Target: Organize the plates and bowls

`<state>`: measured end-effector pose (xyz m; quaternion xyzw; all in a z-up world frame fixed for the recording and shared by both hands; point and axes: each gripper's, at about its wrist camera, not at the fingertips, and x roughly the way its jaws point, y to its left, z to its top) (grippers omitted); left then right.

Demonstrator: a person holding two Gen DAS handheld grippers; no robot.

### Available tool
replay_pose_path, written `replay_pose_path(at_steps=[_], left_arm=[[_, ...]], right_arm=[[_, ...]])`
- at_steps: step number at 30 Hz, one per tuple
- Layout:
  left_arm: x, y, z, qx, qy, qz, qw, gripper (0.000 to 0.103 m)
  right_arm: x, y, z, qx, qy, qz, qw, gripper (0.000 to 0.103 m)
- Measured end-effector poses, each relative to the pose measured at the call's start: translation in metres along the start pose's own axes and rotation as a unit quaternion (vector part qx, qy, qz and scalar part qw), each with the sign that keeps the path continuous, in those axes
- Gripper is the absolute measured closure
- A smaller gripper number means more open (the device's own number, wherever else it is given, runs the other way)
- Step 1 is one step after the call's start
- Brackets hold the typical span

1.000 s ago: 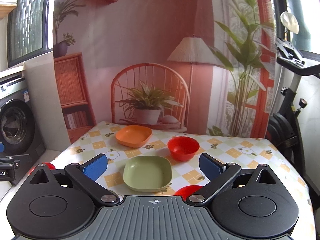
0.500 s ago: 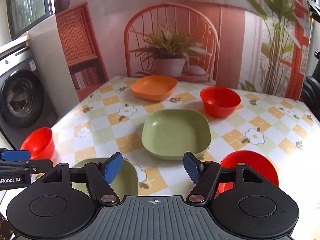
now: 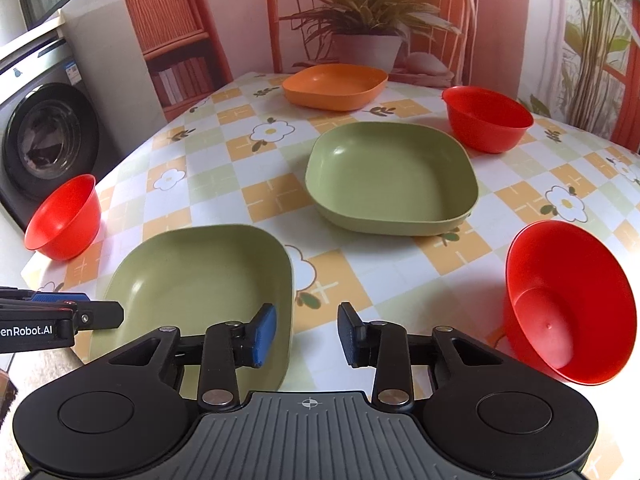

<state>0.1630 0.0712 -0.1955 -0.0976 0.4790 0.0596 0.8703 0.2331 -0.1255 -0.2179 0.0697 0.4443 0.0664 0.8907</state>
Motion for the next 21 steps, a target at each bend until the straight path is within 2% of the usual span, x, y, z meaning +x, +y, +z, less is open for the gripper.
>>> replay_pose_path(at_steps=[2,5,7,14,21], left_arm=[[0.004,0.000,-0.001,-0.003,0.005,-0.004,1.0000,0.065],[0.008,0.000,-0.002,-0.006,0.012,-0.007,0.9999,0.066],[0.011,0.001,-0.003,-0.012,0.016,-0.012,0.9997,0.071],[0.013,0.001,-0.006,-0.023,0.011,-0.025,0.9994,0.089],[0.013,-0.003,-0.009,-0.019,0.006,-0.026,0.9995,0.095]], right_arm=[[0.004,0.000,-0.001,0.002,0.007,0.006,1.000,0.076],[0.007,-0.001,-0.003,0.003,0.014,0.013,1.000,0.085],[0.009,-0.001,-0.004,0.005,0.018,0.017,1.000,0.089],[0.010,-0.005,-0.006,0.018,0.024,0.031,0.999,0.091],[0.009,-0.007,-0.007,0.028,0.028,0.036,0.999,0.091]])
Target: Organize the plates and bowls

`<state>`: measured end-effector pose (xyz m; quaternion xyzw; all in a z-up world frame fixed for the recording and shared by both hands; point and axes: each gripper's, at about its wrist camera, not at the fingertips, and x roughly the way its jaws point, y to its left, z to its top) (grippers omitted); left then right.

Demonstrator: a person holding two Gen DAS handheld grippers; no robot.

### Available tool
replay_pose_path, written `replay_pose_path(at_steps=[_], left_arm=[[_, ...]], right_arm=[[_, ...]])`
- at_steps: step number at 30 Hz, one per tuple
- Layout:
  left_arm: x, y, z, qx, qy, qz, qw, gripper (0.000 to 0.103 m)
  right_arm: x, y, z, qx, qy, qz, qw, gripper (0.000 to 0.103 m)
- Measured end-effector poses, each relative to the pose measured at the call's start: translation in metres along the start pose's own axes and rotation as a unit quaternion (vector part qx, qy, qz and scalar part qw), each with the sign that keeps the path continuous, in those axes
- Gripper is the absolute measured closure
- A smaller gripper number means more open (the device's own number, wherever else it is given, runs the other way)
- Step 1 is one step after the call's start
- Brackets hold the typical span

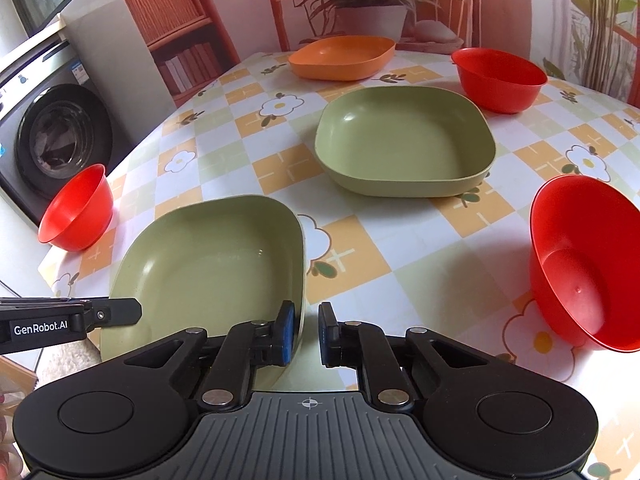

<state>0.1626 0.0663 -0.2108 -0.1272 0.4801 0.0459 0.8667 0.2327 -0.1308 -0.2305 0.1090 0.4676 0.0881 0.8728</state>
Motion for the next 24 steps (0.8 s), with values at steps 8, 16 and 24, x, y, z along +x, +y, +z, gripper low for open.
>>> replay_pose_path(at_steps=[8,16,24], left_arm=[[0.001,-0.001,-0.004,0.009,0.000,0.002,1.0000,0.096],[-0.005,-0.005,-0.003,0.020,-0.010,0.003,0.9997,0.096],[-0.037,-0.025,0.037,0.051,-0.061,-0.009,0.9968,0.096]], right_arm=[[-0.003,-0.001,-0.003,0.003,0.008,0.002,1.000,0.091],[-0.009,0.000,-0.002,0.000,0.001,0.007,1.000,0.097],[-0.041,-0.009,0.035,0.015,-0.040,0.016,0.999,0.097]])
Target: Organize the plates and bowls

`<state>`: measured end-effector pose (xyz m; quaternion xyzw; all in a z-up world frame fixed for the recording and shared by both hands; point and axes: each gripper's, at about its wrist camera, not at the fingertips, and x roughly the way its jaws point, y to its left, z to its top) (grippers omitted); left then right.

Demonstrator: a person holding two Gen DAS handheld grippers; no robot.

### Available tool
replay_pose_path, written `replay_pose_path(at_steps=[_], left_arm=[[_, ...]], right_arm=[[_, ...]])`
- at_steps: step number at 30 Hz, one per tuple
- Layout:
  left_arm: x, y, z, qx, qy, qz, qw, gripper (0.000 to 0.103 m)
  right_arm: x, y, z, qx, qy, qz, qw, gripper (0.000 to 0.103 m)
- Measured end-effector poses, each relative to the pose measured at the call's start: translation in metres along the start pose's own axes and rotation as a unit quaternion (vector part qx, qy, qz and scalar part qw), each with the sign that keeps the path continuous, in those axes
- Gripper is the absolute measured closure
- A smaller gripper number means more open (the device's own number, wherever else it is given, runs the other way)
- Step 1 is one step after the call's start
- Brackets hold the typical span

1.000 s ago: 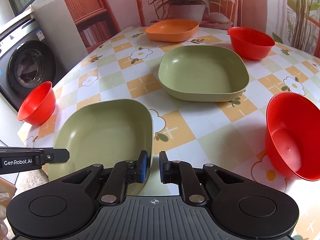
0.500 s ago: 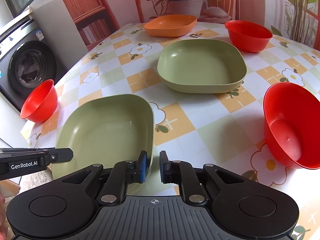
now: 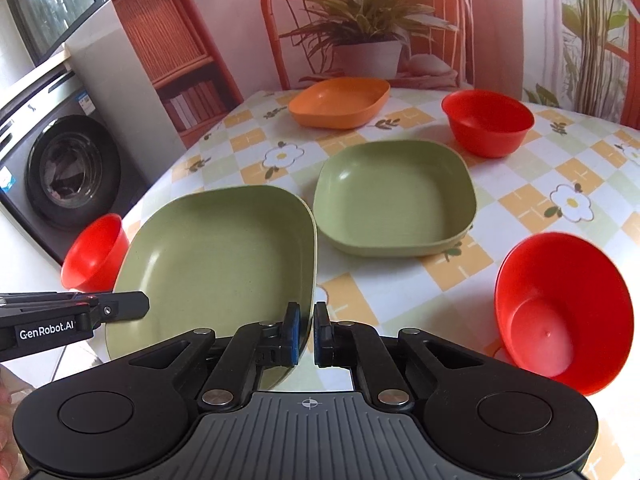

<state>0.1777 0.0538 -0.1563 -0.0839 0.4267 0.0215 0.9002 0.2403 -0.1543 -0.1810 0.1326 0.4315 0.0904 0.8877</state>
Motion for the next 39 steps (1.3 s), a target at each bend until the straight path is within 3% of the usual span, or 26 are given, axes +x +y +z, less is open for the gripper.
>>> replay_pose_path(at_steps=[10,19,23,28,39], left_arm=[[-0.061,-0.041,0.085,0.038,-0.110,-0.024,0.9930,0.095],[-0.081,-0.074,0.132,0.063,-0.164,-0.042,0.9835,0.095],[-0.067,-0.081,0.144,0.068,-0.155,-0.050,0.9844,0.095],[-0.023,-0.078,0.153,0.057,-0.112,-0.070,0.9896,0.095],[0.082,-0.082,0.127,0.060,-0.011,-0.083,0.9947,0.095]], right_arm=[[-0.064,-0.012,0.087,0.006,-0.093,0.015,0.996,0.097],[-0.095,-0.019,0.137,0.003,-0.160,0.006,0.987,0.097],[-0.086,-0.026,0.144,0.008,-0.162,-0.012,0.987,0.097],[-0.060,-0.041,0.142,0.028,-0.147,-0.039,0.988,0.097],[0.016,-0.091,0.117,0.082,-0.062,-0.086,0.991,0.097]])
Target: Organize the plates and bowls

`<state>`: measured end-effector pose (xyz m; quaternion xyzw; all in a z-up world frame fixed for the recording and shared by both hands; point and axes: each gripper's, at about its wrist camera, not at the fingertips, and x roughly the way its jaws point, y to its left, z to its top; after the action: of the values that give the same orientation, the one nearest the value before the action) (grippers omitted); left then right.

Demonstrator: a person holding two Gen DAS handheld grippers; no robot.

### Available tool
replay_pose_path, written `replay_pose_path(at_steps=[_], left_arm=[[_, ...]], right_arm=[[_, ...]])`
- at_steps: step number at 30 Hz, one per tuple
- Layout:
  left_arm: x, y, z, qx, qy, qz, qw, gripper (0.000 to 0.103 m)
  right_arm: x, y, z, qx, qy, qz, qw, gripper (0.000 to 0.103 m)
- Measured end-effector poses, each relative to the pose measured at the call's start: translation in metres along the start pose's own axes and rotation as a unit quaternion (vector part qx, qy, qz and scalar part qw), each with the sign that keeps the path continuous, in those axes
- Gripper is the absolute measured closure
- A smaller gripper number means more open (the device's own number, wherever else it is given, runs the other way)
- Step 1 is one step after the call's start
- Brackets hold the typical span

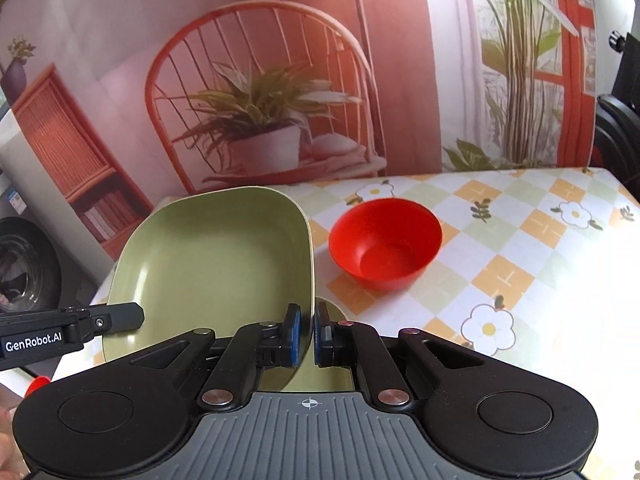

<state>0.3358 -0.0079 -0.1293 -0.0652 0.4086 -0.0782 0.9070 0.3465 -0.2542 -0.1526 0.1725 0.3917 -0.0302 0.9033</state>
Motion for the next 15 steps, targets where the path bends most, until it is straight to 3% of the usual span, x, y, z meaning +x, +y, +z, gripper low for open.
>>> replay_pose_path(at_steps=[8,15], left_arm=[[0.037,0.001,-0.014,0.001,0.038,0.009,0.9992,0.095],[0.048,0.002,-0.020,-0.003,0.059,0.013,0.9982,0.095]], right_arm=[[0.033,-0.014,-0.010,0.003,0.043,-0.015,0.999,0.097],[0.047,-0.020,-0.019,0.008,0.065,-0.016,0.998,0.097]])
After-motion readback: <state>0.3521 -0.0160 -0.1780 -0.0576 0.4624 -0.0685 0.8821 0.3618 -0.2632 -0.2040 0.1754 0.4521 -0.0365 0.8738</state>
